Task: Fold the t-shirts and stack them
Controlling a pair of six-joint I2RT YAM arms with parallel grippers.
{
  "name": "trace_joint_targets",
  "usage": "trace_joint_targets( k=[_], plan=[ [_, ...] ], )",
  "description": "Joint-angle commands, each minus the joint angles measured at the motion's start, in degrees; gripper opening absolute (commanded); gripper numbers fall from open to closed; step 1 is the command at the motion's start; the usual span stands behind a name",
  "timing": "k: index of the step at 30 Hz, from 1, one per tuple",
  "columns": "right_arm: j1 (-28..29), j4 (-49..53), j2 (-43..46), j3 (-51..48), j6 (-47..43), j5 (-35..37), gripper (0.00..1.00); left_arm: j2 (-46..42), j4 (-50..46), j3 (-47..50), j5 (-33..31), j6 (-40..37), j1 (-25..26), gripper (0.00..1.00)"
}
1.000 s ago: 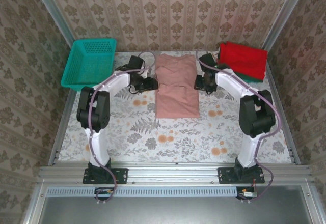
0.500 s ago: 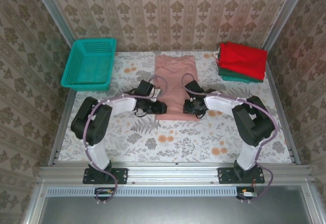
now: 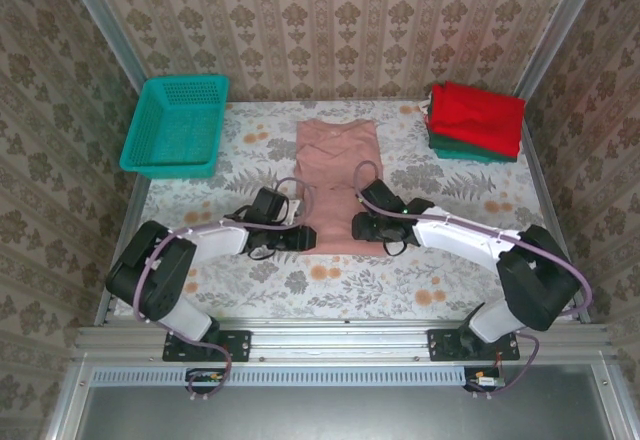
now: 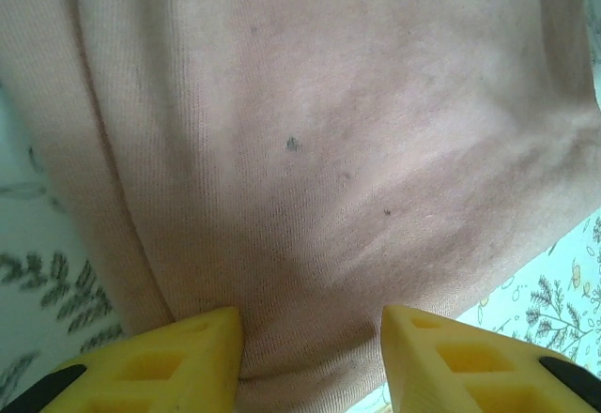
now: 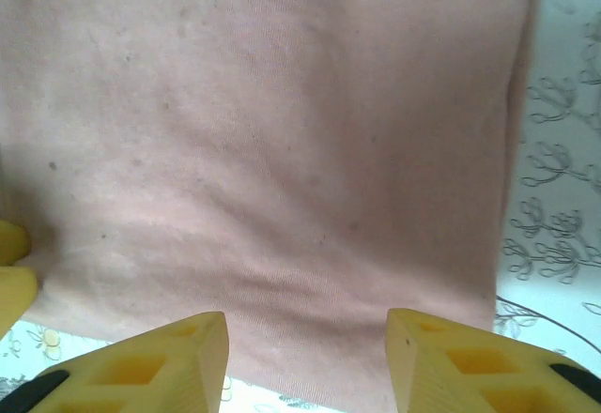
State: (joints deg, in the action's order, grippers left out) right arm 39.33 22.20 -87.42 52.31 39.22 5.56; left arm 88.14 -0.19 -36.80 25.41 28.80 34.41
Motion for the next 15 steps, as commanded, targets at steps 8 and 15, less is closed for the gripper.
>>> trace_joint_targets(
  k=[8, 15],
  plan=[
    [2.6, -0.5, -4.2, -8.3, 4.5, 1.4, 0.49, -4.7, -6.4, 6.4, -3.6, 5.3, 0.7, 0.47],
    [2.7, 4.3, 5.8, -9.3, 4.0, 4.2, 0.61, -17.0, -14.9, 5.9, -8.1, 7.4, -0.4, 0.59]
  ],
)
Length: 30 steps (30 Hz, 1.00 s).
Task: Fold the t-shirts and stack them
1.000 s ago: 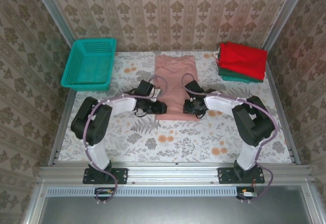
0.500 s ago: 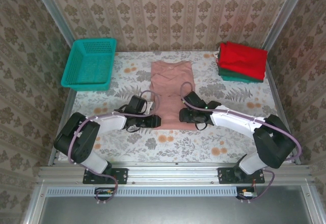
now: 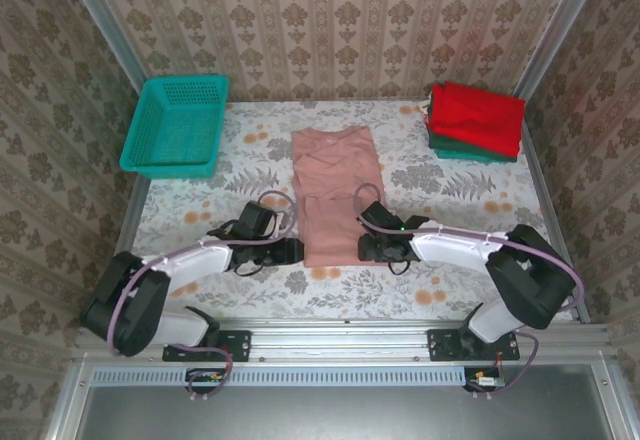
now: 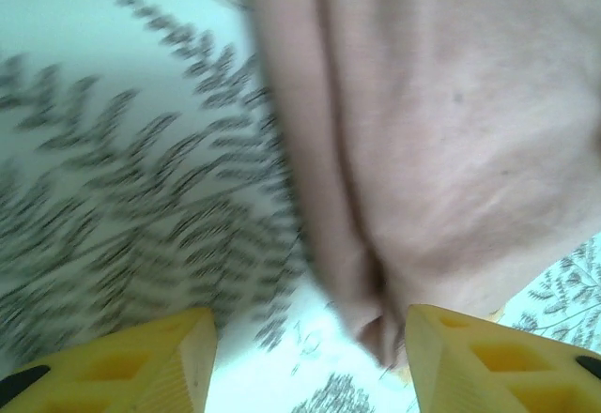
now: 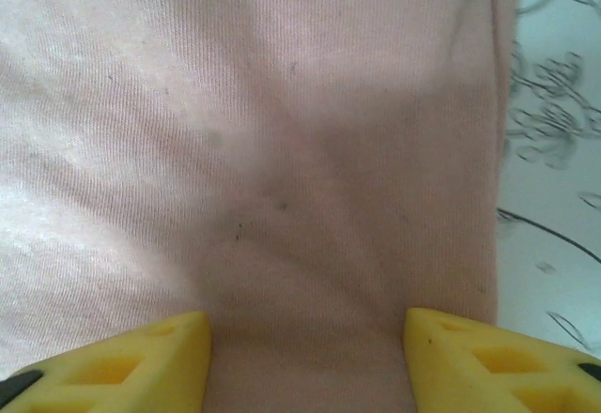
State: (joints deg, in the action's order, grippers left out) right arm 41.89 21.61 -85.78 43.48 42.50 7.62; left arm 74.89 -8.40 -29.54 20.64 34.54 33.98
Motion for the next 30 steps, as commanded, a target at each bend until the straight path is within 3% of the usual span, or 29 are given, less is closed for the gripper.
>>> trace_joint_targets(
  k=[1, 4, 8, 22, 26, 30],
  plan=[
    [0.1, 5.9, 5.6, -0.7, 0.9, 2.4, 0.61, -5.7, -8.5, -1.9, -4.5, 1.7, 0.6, 0.62],
    [0.2, 6.7, 11.8, -3.4, 2.1, 2.4, 0.63, -9.5, -10.3, -1.8, -7.3, 3.6, 3.3, 0.72],
    [0.2, 5.0, 16.0, -8.8, 4.9, 1.9, 0.65, -8.8, -8.5, -1.5, -9.8, 6.7, 9.2, 0.74],
    [0.2, -4.1, 6.6, -8.6, 5.3, -1.0, 0.62, 7.9, 1.6, -7.0, -10.6, 8.5, 13.7, 0.71],
    [0.2, -5.4, 6.8, -8.4, 5.0, -1.3, 0.57, 6.3, 10.4, -3.6, -9.4, 13.0, 14.7, 0.68],
    [0.2, -6.3, 6.9, -8.3, 4.9, -2.5, 0.57, 4.6, 11.2, -3.6, -10.2, 14.6, 15.1, 0.69]
  ],
)
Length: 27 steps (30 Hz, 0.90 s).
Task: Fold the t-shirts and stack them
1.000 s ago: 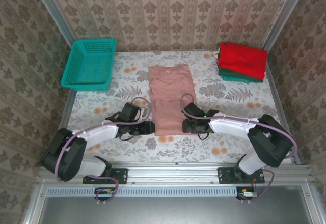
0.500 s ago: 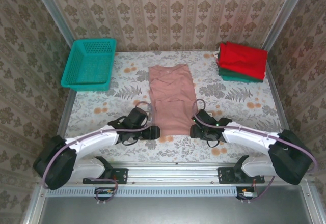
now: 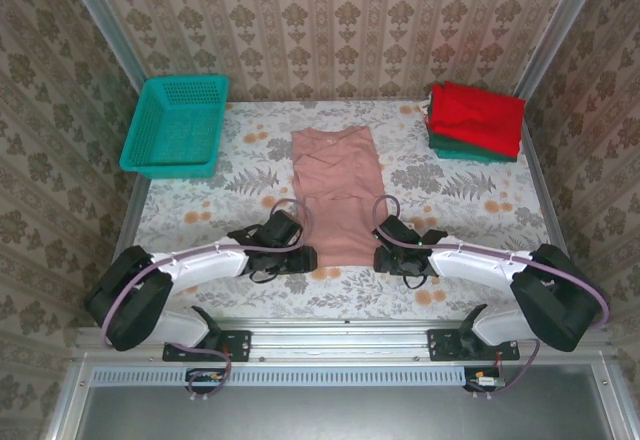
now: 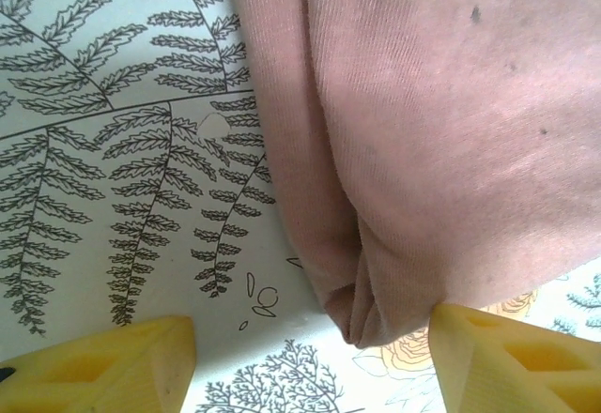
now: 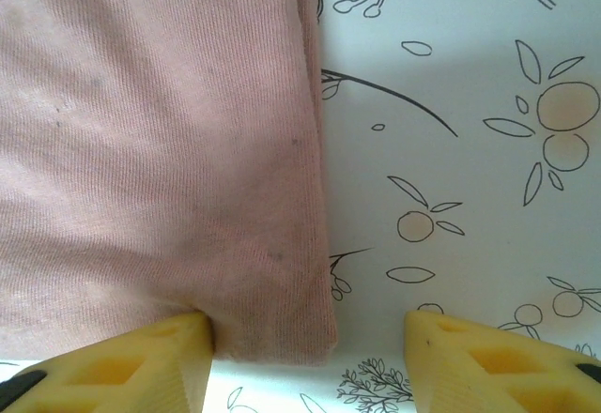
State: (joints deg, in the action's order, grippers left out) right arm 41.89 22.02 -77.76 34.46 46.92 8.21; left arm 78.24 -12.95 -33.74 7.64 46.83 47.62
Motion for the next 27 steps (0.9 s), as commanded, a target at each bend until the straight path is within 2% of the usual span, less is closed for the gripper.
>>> trace_joint_targets(
  k=[1, 3, 8, 10, 12, 15, 22, 27],
  plan=[
    [0.2, -6.7, -0.9, 0.9, 0.6, -3.5, 0.57, 1.1, 15.8, 0.5, 3.2, 2.6, 1.6, 0.69],
    [0.2, -6.2, 0.1, 1.2, 0.8, -3.7, 0.57, 0.6, 15.0, 0.0, 2.8, 2.7, 1.9, 0.68],
    [0.3, 1.6, 0.5, 5.0, 1.8, 0.9, 0.55, 1.5, 10.2, -2.8, 1.5, 1.8, 2.0, 0.48],
    [0.3, 2.4, 0.1, 6.0, 1.6, 1.2, 0.54, 2.6, 6.4, -4.1, -0.2, 0.9, 2.1, 0.50],
    [0.2, 2.1, -0.9, 6.5, 1.3, 1.3, 0.54, 3.0, 4.2, -4.2, -1.6, 0.6, 2.1, 0.61],
    [0.2, 3.8, -3.5, 7.9, 1.1, 2.4, 0.54, 2.9, 2.8, -3.4, -2.9, 0.8, 2.2, 0.66],
    [0.2, 5.7, -5.2, 7.3, 2.2, 4.5, 0.58, 4.9, -0.7, -3.8, -4.6, 0.2, 3.1, 0.62],
    [0.3, 0.4, -6.6, 5.3, 2.4, -0.4, 0.57, 6.8, -1.7, -4.9, -5.6, -0.2, 3.6, 0.55]
  ],
)
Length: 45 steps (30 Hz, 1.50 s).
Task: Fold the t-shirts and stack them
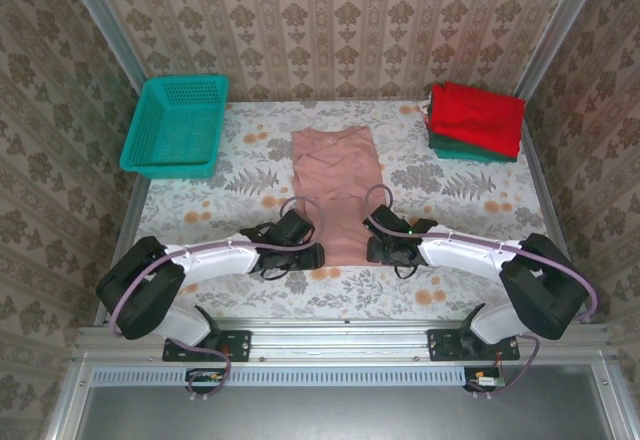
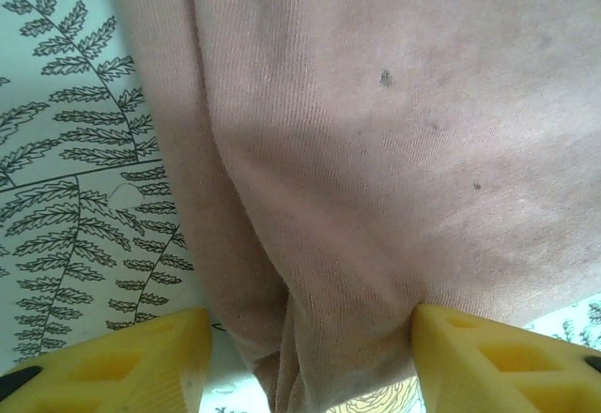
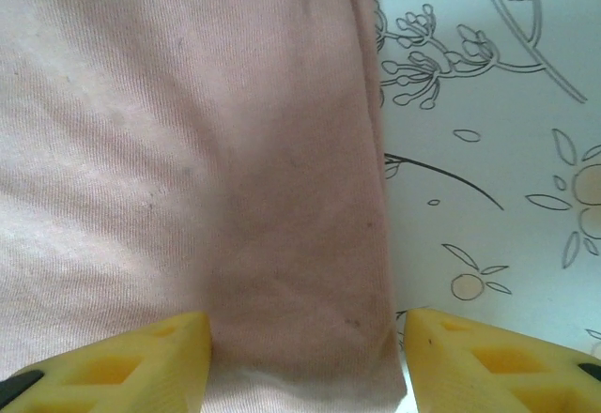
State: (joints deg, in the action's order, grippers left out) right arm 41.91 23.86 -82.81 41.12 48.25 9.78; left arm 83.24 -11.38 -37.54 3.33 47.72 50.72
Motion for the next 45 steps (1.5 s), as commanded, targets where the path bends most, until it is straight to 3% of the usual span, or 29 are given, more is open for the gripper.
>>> trace_joint_targets(
  k=[1, 9, 14, 17, 21, 24, 26, 31, 40, 45],
  plan=[
    [0.3, -1.7, -1.7, -1.5, 1.1, -2.6, 0.57, 2.5, -2.9, -1.2, -0.8, -1.4, 0.6, 0.50],
    [0.3, 4.6, 5.7, -3.3, 1.7, 2.1, 0.63, 3.2, -1.8, -1.5, 0.1, -1.7, 0.7, 0.23],
    [0.5, -0.3, 3.4, -3.1, 1.1, -2.1, 0.60, 3.0, -1.4, -1.7, 0.5, -1.9, 0.5, 0.07],
    [1.0, -4.6, 1.0, -3.6, 1.5, -5.2, 0.59, 2.1, 0.5, -0.7, 1.6, -1.3, 0.5, 0.02],
    [1.2, -4.6, -1.1, -3.4, 2.1, -4.3, 0.55, 0.8, 0.2, -0.3, 1.7, -1.5, 0.2, 0.00],
    [1.2, -5.4, -1.8, -4.1, 2.5, -4.6, 0.41, -1.2, 0.7, 1.1, 2.4, -1.1, -0.4, 0.00],
    [1.4, -4.9, -1.2, -4.3, 2.9, -4.4, 0.27, -3.8, 0.9, 2.2, 2.6, -0.8, -0.5, 0.00],
    [3.7, -0.4, 6.7, -3.3, 4.0, -2.2, 0.01, -13.0, -3.7, 4.4, 1.5, -0.3, -0.4, 0.00],
    [7.2, 10.3, 15.1, 5.3, 3.1, 1.9, 0.00, -27.5, -11.4, 3.5, -0.8, -0.4, -0.3, 0.00],
    [4.8, 13.3, 12.8, 15.4, -1.9, 3.8, 0.00, -28.1, -15.6, -2.9, -1.2, -5.9, -5.5, 0.00]
  ],
)
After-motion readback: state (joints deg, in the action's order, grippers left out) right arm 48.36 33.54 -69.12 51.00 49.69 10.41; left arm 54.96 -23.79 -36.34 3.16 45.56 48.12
